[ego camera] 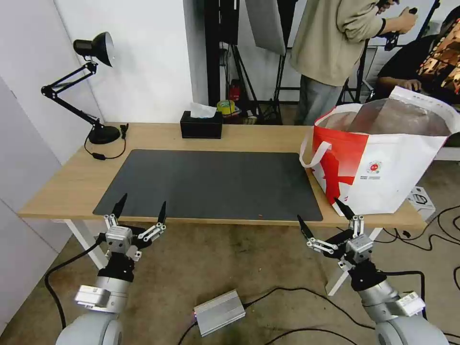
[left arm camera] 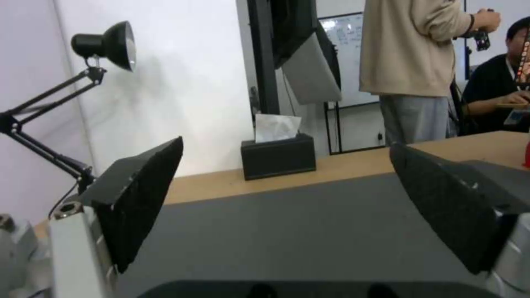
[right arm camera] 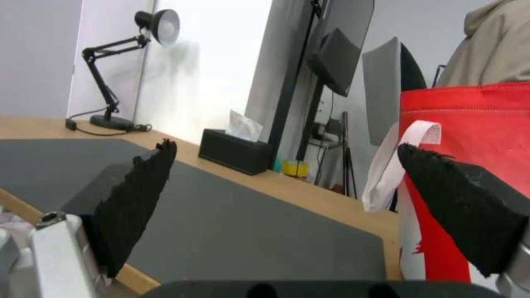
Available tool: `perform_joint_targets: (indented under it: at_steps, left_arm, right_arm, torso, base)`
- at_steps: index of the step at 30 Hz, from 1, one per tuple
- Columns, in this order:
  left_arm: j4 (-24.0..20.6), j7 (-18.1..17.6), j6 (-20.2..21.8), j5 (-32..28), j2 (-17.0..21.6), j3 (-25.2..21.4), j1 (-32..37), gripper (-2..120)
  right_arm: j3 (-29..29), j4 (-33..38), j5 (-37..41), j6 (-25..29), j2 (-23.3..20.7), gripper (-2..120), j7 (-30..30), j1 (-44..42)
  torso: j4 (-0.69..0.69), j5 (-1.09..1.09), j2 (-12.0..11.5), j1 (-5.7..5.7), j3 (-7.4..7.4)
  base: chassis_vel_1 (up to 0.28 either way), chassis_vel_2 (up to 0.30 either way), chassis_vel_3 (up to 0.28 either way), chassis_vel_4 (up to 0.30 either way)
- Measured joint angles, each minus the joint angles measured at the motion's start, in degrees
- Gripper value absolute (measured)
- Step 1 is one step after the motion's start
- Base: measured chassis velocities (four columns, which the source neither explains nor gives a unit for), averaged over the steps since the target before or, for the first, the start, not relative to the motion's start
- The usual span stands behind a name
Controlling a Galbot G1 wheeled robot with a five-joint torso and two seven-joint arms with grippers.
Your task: Pick up the trash from the table and place it into the takeout bag.
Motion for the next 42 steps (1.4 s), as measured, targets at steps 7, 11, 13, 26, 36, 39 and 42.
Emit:
perform_joint_targets:
  at_steps: [7, 11, 13, 26, 36, 39, 42]
  left_arm:
    - [1.0, 0.0, -1.4, -0.3, 0.3, -0.3, 0.3, 100]
    - [1.2, 0.0, -1.7, -0.4, 0.3, -0.2, 0.4, 100]
    - [1.3, 0.0, -1.9, -0.4, 0.3, 0.0, 0.4, 100]
    - [1.4, 0.0, -2.1, -0.6, 0.8, 0.4, 0.4, 100]
    - [1.5, 0.0, -2.3, -0.6, 1.2, 0.6, 0.2, 100]
    - [1.5, 0.0, -2.3, -0.6, 1.2, 0.6, 0.2, 100]
    - [1.5, 0.0, -2.2, -0.5, 1.2, 0.6, 0.2, 100]
  right_arm:
    - [0.0, 0.0, 0.0, 0.0, 0.0, 100, 0.0, 0.0]
    - [0.0, 0.0, 0.0, 0.0, 0.0, 100, 0.0, 0.0]
    - [0.0, 0.0, 0.0, 0.0, 0.0, 100, 0.0, 0.0]
    - [0.0, 0.0, 0.0, 0.0, 0.0, 100, 0.0, 0.0]
    - [0.0, 0.0, 0.0, 0.0, 0.0, 100, 0.0, 0.0]
    - [0.0, 0.0, 0.0, 0.0, 0.0, 100, 0.0, 0.0]
    - [0.0, 0.0, 0.0, 0.0, 0.0, 100, 0.0, 0.0]
  torso:
    - [0.0, 0.0, 0.0, 0.0, 0.0]
    - [0.0, 0.0, 0.0, 0.0, 0.0]
    - [0.0, 0.0, 0.0, 0.0, 0.0]
    - [0.0, 0.0, 0.0, 0.0, 0.0]
    - [0.0, 0.0, 0.0, 0.0, 0.0]
    - [0.0, 0.0, 0.0, 0.0, 0.0]
    - [0.0, 0.0, 0.0, 0.0, 0.0]
  base:
    - [0.0, 0.0, 0.0, 0.0]
    - [0.0, 0.0, 0.0, 0.0]
    - [0.0, 0.0, 0.0, 0.0]
    - [0.0, 0.0, 0.0, 0.0]
    - [0.0, 0.0, 0.0, 0.0]
    - [0.0, 0.0, 0.0, 0.0]
    - [0.0, 0.0, 0.0, 0.0]
